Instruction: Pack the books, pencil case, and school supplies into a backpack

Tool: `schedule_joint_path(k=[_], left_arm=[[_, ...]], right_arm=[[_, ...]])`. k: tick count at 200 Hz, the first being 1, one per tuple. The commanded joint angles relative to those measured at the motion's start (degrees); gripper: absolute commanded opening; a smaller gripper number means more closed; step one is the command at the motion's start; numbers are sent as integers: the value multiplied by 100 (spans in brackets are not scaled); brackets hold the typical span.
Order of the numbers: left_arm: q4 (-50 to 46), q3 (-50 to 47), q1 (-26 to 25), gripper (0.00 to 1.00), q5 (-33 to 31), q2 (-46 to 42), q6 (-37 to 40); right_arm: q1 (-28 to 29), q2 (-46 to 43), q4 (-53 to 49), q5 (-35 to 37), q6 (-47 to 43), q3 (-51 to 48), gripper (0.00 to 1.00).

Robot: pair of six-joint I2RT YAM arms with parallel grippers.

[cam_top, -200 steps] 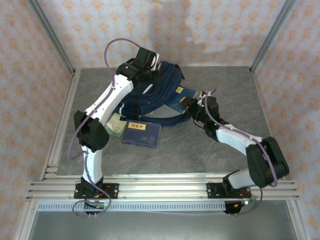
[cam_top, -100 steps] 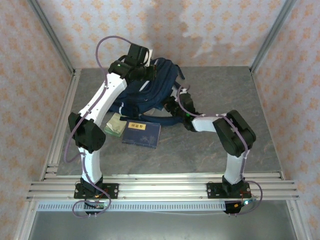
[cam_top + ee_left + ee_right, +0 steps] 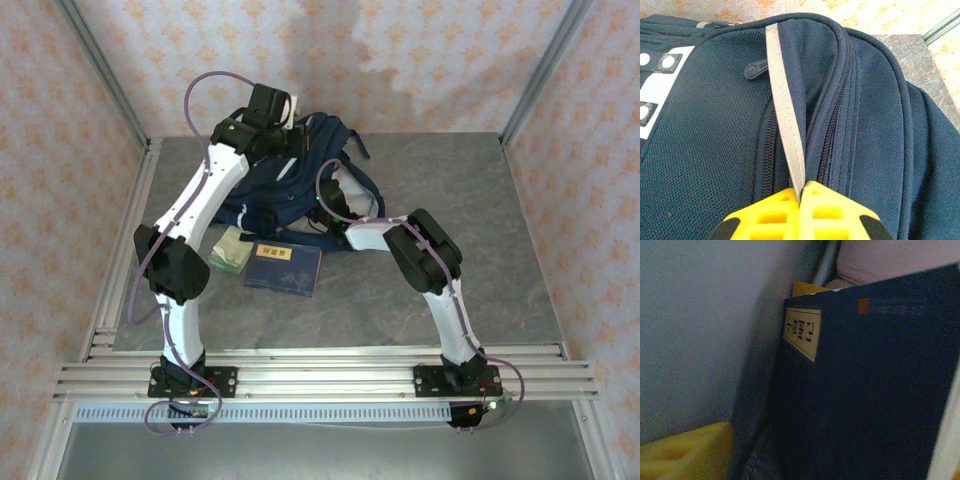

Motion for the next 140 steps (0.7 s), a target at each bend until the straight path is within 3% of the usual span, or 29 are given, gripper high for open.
schedule_joint_path(k=[1,63,111,140], left_arm=[[583,343,31,0,202,-139,-153],[831,105,230,0,418,-70,-481],[1200,-137,221,0,1216,306,-922],[1661,-660,118,24,1227,32,-1007]], right_arm=[[-77,-480,-36,-23,-470,-483,76],[-384,-1815,-215,352,-553,-2023,78],[-387,-3464,-1060,1440,-1099,-3233,77],[-386,-4589,-1599,2053,-1195,-3876,76]])
